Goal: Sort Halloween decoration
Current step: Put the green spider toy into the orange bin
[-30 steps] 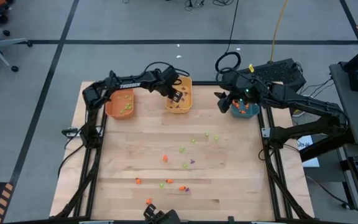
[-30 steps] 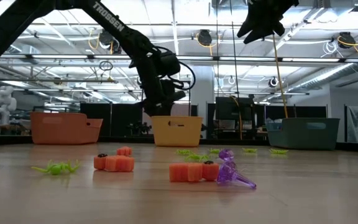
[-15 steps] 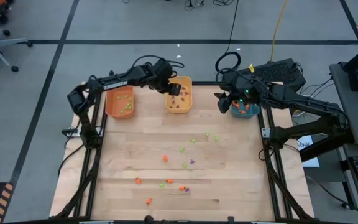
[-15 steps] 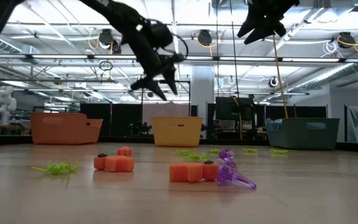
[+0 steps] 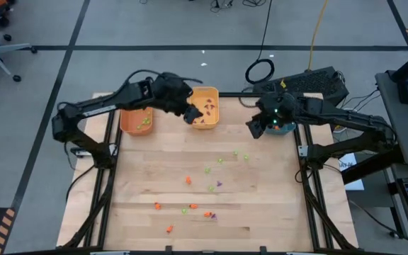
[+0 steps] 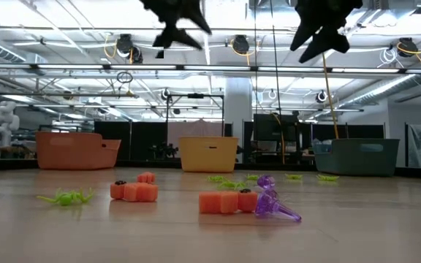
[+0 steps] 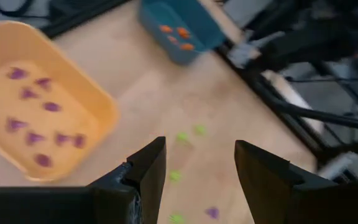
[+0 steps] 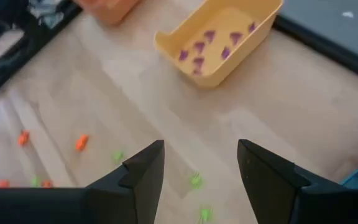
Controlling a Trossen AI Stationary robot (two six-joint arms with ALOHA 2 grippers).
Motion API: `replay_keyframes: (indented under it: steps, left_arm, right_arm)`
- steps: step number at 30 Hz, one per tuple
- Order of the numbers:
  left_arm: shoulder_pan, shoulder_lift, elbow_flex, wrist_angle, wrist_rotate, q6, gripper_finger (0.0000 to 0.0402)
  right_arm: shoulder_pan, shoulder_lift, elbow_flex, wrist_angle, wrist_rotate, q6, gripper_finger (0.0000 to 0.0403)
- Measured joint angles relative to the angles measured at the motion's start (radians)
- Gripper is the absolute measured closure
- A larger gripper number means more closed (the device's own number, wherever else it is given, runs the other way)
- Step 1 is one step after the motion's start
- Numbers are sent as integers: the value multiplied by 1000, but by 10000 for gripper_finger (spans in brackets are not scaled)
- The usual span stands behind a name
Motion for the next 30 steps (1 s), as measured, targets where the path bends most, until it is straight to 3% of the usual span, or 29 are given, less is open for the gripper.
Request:
replay_keyframes:
  steps: [8,16,23,30]
  left_arm:
    - [-252,-74,0,-85,-95,-104,212]
    - [-567,-88,0,-138,-327,-175,212]
    - [-757,-77,-1,-203,-472,-279,212]
    - [-839,-79,-1,-307,-598,-332,212]
  right_arm:
    - [140,63,0,-126,-3,181,213]
    - [243,104,0,-152,-4,359,213]
    - [307,139,0,-194,-8,369,213]
    - [298,284,-1,-287,0,309,213]
